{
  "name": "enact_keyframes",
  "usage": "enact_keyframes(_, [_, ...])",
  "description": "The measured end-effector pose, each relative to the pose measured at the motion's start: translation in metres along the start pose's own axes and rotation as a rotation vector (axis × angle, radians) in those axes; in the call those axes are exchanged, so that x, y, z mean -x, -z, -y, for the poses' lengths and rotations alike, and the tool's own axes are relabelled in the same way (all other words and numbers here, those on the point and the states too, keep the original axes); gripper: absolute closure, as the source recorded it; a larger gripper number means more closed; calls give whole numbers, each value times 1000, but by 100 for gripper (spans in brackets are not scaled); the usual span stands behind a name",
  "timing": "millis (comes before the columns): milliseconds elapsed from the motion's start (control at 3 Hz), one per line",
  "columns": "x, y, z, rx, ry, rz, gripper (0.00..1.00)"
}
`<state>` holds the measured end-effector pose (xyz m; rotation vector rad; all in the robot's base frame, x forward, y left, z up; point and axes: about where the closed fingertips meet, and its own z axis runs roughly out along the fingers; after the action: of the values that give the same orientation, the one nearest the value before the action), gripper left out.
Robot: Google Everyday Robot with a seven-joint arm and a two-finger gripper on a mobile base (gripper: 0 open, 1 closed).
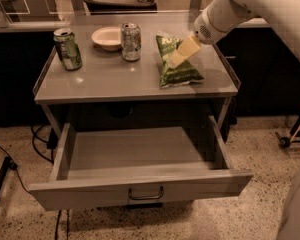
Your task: Place green jalapeno chip bag into top drawer
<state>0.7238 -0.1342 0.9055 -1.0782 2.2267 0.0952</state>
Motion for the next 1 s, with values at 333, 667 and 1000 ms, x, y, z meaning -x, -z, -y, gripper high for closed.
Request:
enact_keyframes(333, [-5,-36,-10,65,-44,-4,0])
enact_keyframes(667, [-6,-59,-20,113,-66,-4,0])
enact_keyframes(1000, [-7,-62,-22,121,-69,-5,16])
